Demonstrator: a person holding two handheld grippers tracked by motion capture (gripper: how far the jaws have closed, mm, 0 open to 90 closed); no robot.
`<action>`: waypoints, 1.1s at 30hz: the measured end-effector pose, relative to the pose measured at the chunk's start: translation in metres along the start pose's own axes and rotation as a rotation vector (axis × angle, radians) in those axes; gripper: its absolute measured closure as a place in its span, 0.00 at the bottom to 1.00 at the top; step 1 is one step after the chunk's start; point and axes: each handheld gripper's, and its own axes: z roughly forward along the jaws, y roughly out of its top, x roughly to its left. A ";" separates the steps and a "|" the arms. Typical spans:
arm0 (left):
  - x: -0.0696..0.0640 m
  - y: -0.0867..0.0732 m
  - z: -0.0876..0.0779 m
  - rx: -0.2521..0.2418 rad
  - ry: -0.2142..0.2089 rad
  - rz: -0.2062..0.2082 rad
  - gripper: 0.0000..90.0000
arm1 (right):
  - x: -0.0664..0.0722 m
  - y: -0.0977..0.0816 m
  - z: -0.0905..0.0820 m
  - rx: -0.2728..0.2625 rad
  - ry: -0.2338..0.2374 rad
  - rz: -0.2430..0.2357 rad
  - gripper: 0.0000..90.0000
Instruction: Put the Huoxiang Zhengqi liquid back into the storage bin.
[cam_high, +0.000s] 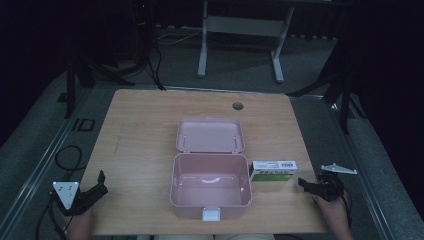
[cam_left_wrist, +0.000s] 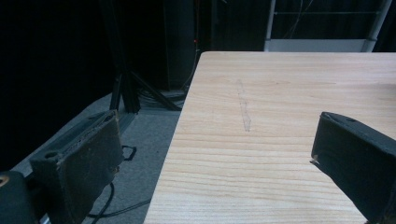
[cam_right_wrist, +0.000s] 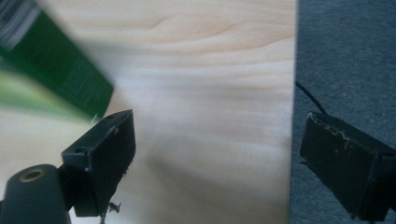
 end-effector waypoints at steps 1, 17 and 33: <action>0.000 0.000 0.000 0.000 -0.001 -0.001 0.02 | 0.001 0.001 -0.003 0.016 -0.005 -0.021 0.11; 0.000 0.000 0.000 0.001 -0.009 0.001 0.02 | 0.030 0.004 -0.022 0.270 0.129 -0.361 0.14; 0.000 0.000 0.001 0.004 -0.016 0.002 0.02 | 0.078 0.010 -0.017 0.490 0.287 -0.708 0.17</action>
